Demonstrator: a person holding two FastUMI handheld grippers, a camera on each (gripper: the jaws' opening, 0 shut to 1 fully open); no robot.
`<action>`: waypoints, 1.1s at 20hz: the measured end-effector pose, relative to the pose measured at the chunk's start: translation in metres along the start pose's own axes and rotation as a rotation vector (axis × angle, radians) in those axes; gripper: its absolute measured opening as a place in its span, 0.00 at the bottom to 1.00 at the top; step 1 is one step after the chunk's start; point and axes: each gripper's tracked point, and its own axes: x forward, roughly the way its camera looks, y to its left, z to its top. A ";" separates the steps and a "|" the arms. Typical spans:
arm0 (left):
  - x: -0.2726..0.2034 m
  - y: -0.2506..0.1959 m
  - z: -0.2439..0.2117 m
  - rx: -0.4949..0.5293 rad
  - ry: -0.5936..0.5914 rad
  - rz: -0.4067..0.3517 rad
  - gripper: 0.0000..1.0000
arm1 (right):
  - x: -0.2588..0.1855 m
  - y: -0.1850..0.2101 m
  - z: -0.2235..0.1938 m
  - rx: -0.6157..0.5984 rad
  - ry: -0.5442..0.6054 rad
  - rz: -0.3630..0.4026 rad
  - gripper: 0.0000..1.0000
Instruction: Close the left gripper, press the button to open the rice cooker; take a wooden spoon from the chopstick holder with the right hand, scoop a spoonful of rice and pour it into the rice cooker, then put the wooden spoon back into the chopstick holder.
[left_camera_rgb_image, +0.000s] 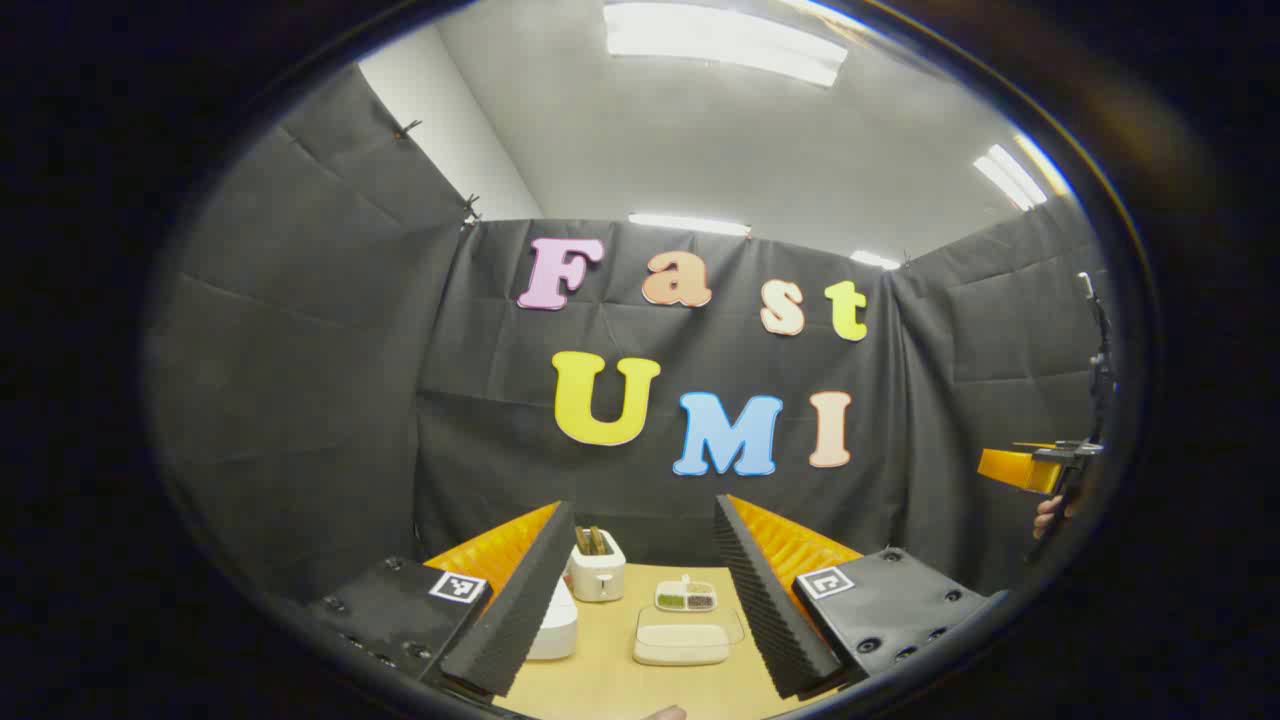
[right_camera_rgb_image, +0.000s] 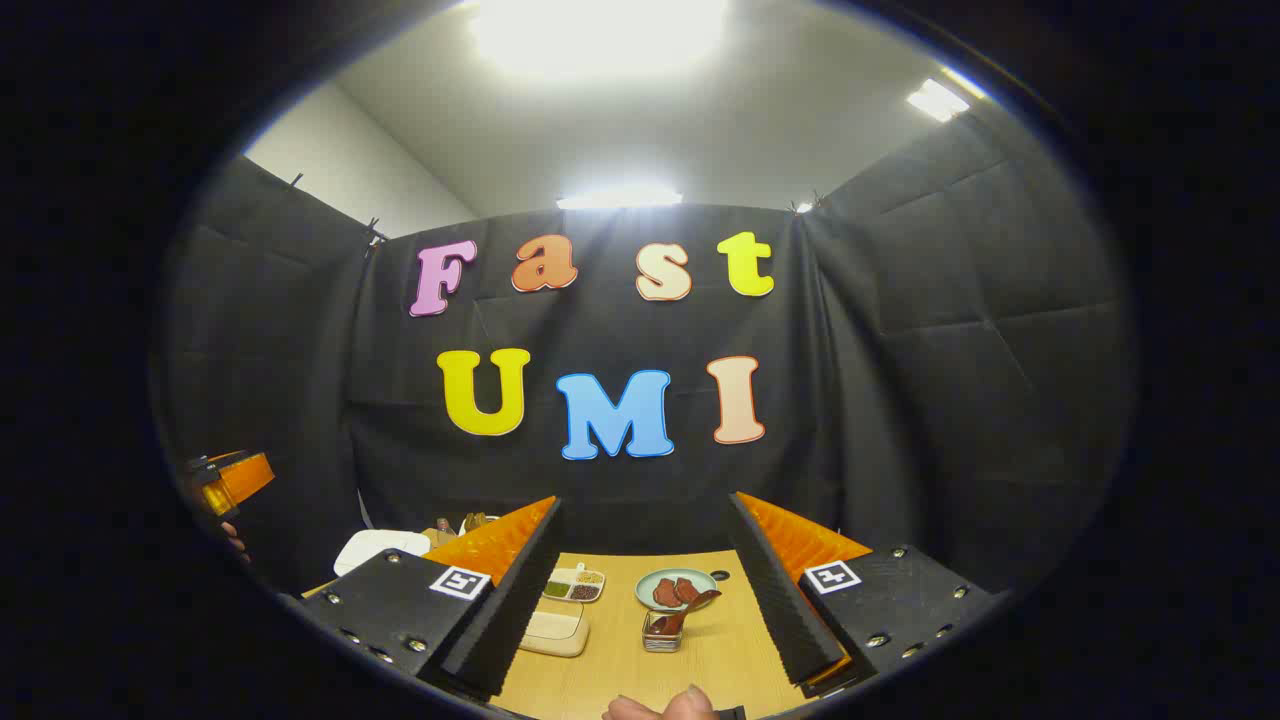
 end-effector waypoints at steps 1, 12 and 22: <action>0.000 0.000 -0.002 0.001 0.005 0.001 0.98 | 0.001 0.001 0.001 0.000 -0.001 0.004 0.98; -0.002 0.012 0.003 0.006 -0.005 0.044 0.98 | 0.001 0.013 0.004 -0.015 -0.002 0.027 0.98; -0.006 0.013 0.004 0.038 -0.007 0.068 0.91 | -0.001 0.011 -0.002 -0.021 0.013 0.068 0.98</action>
